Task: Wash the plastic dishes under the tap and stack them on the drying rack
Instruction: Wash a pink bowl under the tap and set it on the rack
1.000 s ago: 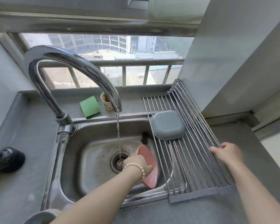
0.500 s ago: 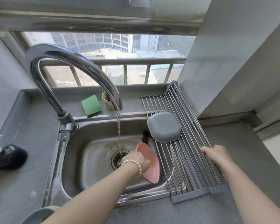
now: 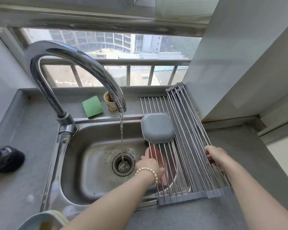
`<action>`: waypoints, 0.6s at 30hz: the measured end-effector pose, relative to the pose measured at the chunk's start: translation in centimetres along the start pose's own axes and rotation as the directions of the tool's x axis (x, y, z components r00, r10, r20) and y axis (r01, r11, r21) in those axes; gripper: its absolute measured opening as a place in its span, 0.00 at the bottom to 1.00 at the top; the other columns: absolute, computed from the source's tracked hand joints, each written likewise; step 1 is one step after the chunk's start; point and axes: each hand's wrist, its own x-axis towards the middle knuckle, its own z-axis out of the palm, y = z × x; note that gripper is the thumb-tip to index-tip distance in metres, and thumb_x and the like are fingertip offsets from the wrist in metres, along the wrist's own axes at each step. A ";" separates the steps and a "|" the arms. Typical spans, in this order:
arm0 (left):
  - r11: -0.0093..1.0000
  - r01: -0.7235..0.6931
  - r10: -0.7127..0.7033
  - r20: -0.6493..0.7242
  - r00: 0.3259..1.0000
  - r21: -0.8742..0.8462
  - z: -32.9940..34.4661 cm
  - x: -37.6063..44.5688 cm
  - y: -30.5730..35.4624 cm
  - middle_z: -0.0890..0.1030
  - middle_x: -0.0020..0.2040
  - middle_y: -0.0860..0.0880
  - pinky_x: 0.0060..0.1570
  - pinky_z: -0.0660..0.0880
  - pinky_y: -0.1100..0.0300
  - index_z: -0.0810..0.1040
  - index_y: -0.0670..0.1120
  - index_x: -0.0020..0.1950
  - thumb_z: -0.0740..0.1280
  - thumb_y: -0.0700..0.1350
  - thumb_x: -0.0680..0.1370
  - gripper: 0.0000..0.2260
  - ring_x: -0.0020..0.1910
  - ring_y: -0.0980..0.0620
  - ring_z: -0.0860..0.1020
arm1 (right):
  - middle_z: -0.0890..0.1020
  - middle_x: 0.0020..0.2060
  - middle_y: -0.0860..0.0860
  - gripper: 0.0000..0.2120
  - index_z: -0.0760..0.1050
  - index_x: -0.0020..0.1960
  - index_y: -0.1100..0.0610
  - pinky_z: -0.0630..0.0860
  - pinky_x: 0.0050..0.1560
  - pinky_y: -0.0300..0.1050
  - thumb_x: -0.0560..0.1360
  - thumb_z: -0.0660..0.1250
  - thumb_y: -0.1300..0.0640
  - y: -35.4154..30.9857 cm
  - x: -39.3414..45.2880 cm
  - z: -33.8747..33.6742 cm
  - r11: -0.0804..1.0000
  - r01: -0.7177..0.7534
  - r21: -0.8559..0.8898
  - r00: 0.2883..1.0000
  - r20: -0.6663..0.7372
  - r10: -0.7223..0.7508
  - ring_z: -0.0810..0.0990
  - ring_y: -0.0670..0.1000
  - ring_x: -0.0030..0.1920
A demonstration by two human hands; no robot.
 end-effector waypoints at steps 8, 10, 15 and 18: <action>0.999 0.030 -0.032 0.030 0.999 0.034 -0.1 -0.1 -2.8 0.70 0.64 0.41 0.51 0.73 0.53 0.72 0.43 0.66 0.58 0.63 0.77 0.28 0.56 0.44 0.76 | 0.79 0.33 0.59 0.12 0.77 0.40 0.64 0.68 0.35 0.42 0.72 0.62 0.55 2.1 0.7 0.9 0.998 -0.058 -0.026 0.998 0.004 0.058 0.75 0.55 0.32; 1.000 0.003 -0.003 0.034 0.999 0.015 0.1 -0.2 -2.9 0.70 0.64 0.41 0.52 0.74 0.53 0.73 0.43 0.65 0.57 0.63 0.77 0.28 0.55 0.43 0.76 | 0.81 0.38 0.60 0.15 0.79 0.45 0.68 0.69 0.36 0.43 0.71 0.66 0.54 2.4 1.2 1.2 0.997 -0.045 -0.058 0.999 -0.008 0.045 0.76 0.56 0.34; 0.999 -0.036 0.036 0.047 0.998 0.008 0.2 -0.4 -2.9 0.70 0.64 0.40 0.52 0.75 0.52 0.74 0.42 0.64 0.53 0.66 0.77 0.31 0.55 0.43 0.76 | 0.79 0.56 0.60 0.22 0.77 0.57 0.67 0.68 0.47 0.45 0.74 0.68 0.49 1.9 1.1 0.0 0.987 -0.050 -0.152 0.999 0.009 0.052 0.74 0.57 0.47; 1.000 -0.021 0.021 0.050 0.999 0.003 0.6 0.0 -3.6 0.72 0.62 0.41 0.52 0.75 0.52 0.77 0.43 0.59 0.51 0.71 0.74 0.35 0.53 0.44 0.77 | 0.75 0.57 0.59 0.24 0.73 0.62 0.65 0.69 0.52 0.49 0.74 0.68 0.49 2.3 1.0 -0.5 0.995 -0.064 -0.073 0.997 0.035 0.067 0.72 0.57 0.50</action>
